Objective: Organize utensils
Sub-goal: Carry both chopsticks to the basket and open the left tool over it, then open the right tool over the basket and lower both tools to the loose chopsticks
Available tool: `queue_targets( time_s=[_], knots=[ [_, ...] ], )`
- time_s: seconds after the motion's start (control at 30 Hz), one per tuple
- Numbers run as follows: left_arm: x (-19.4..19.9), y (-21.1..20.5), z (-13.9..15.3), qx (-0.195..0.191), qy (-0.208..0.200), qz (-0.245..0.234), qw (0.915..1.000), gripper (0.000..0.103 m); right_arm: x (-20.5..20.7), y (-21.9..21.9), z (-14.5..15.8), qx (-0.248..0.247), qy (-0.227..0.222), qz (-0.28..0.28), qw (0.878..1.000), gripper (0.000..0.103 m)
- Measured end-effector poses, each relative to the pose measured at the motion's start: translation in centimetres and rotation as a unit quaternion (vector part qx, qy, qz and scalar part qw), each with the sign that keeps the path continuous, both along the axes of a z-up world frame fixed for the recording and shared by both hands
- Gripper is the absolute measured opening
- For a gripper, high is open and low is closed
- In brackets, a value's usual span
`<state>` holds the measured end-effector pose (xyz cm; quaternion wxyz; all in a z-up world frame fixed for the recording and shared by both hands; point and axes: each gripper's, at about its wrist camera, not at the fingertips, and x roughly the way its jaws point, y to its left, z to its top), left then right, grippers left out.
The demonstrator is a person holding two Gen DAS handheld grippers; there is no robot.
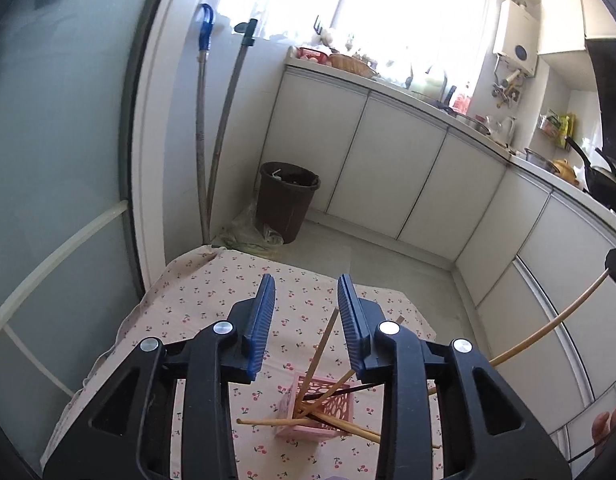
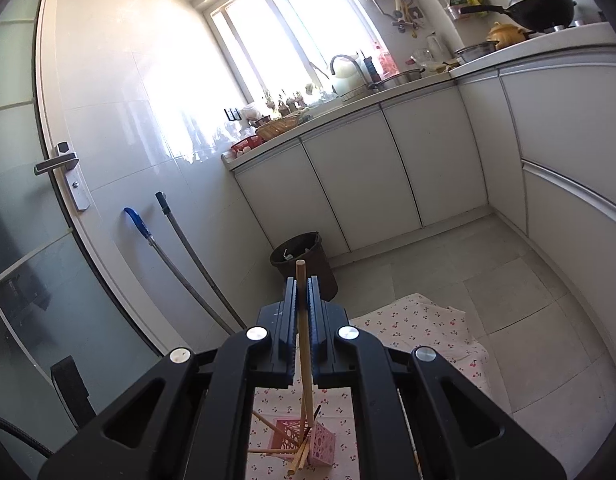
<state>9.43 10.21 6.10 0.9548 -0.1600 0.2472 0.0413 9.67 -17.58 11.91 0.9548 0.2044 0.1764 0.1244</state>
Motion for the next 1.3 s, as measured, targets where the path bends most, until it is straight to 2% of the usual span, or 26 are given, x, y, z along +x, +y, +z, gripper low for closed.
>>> queue_targets(
  time_s=[0.17,0.43,0.6,0.77,0.93,1.03,1.2,1.3],
  knots=[
    [-2.1,1.9,1.2,-0.034,-0.012,0.017,0.9992,0.043,-0.3,1.5,-0.1,-0.007,-0.003,0.011,1.000,0.005],
    [-2.7,3.2,1.4,-0.037,-0.003,0.020,0.9991,0.044,0.8,4.8,-1.3,-0.017,0.004,0.019,1.000,0.005],
    [-2.6,3.3,1.0,-0.032,0.005,0.013,0.9994,0.044,2.3,7.0,-3.5,-0.034,0.017,0.016,0.999,0.005],
    [-2.1,2.6,0.0,-0.021,0.022,0.000,0.9995,0.044,4.1,9.2,-7.9,-0.028,0.037,0.045,0.998,0.007],
    [-1.8,1.3,-0.9,-0.004,0.041,-0.024,0.9989,0.044,4.6,9.9,-10.6,-0.035,0.089,0.076,0.993,0.023],
    [-2.1,0.5,-0.9,0.006,0.040,-0.039,0.9984,0.045,3.4,9.4,-10.2,-0.046,0.087,0.074,0.992,0.034],
    [-2.5,-0.9,-0.9,0.019,0.045,-0.059,0.9971,0.051,1.6,7.7,-9.8,-0.058,0.096,0.061,0.992,0.040],
    [-2.9,-1.9,-1.2,0.034,0.051,-0.066,0.9960,0.055,0.3,6.5,-10.0,-0.072,0.104,0.044,0.991,0.055]
  ],
)
